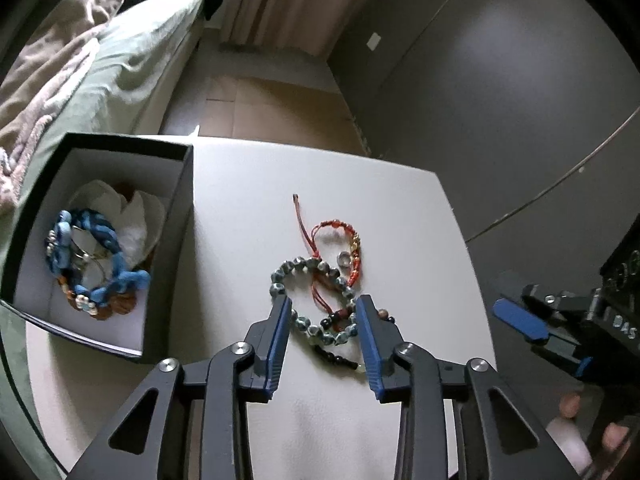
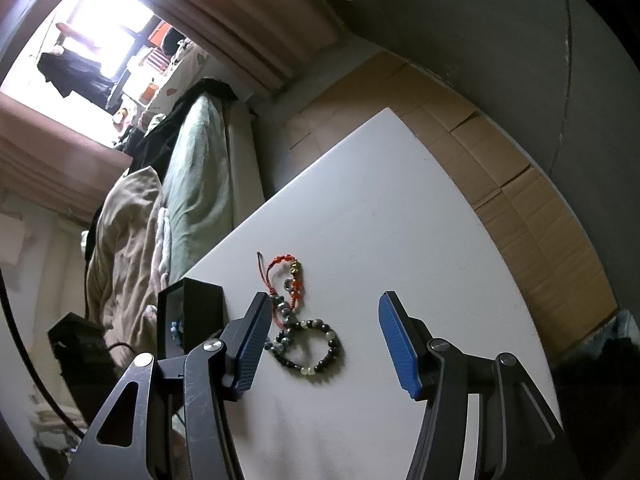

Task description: Organize jewelry

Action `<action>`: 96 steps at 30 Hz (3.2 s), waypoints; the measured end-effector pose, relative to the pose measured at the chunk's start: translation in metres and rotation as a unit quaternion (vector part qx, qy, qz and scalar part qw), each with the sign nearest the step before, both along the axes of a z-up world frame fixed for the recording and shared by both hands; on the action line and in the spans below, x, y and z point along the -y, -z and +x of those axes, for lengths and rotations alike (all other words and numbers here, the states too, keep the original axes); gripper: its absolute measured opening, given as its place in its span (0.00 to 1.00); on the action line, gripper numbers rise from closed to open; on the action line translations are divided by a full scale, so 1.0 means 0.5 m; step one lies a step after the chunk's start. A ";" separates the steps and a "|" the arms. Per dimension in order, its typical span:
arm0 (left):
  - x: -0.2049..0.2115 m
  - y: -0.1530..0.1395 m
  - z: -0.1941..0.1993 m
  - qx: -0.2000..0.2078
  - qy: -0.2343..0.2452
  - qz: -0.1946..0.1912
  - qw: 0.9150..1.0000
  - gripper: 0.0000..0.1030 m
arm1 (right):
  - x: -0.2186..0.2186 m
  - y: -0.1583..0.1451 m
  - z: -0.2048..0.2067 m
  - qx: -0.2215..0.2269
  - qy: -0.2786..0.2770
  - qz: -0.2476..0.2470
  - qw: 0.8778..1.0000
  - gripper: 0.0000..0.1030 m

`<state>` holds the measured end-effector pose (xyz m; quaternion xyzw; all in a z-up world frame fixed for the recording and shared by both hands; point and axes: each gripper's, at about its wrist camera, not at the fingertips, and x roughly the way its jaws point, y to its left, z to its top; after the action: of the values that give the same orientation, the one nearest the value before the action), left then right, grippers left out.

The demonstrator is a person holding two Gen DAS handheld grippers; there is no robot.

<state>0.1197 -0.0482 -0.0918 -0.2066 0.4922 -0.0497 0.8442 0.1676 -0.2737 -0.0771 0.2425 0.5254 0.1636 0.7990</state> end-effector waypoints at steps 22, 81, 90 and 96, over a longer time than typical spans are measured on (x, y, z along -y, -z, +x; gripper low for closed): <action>0.039 0.061 0.028 -0.040 0.006 0.062 0.997 0.23 | -0.023 0.007 0.000 -0.006 -0.004 -0.008 1.000 0.55; -0.016 -0.001 0.017 -0.050 -0.002 0.006 0.999 0.72 | -0.063 0.017 0.015 -0.012 -0.011 -0.011 1.000 0.55; -0.012 0.003 0.020 -0.050 -0.014 0.010 0.999 0.76 | -0.067 0.021 0.016 -0.013 -0.010 -0.011 1.000 0.55; 0.006 0.009 0.019 -0.053 -0.004 0.018 0.998 0.60 | -0.061 0.022 0.016 -0.014 -0.004 -0.008 1.000 0.55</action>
<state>0.1293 -0.0510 -0.0964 -0.1959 0.5366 -0.0268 0.8203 0.1758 -0.2432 -0.0881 0.2359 0.5387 0.1596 0.7929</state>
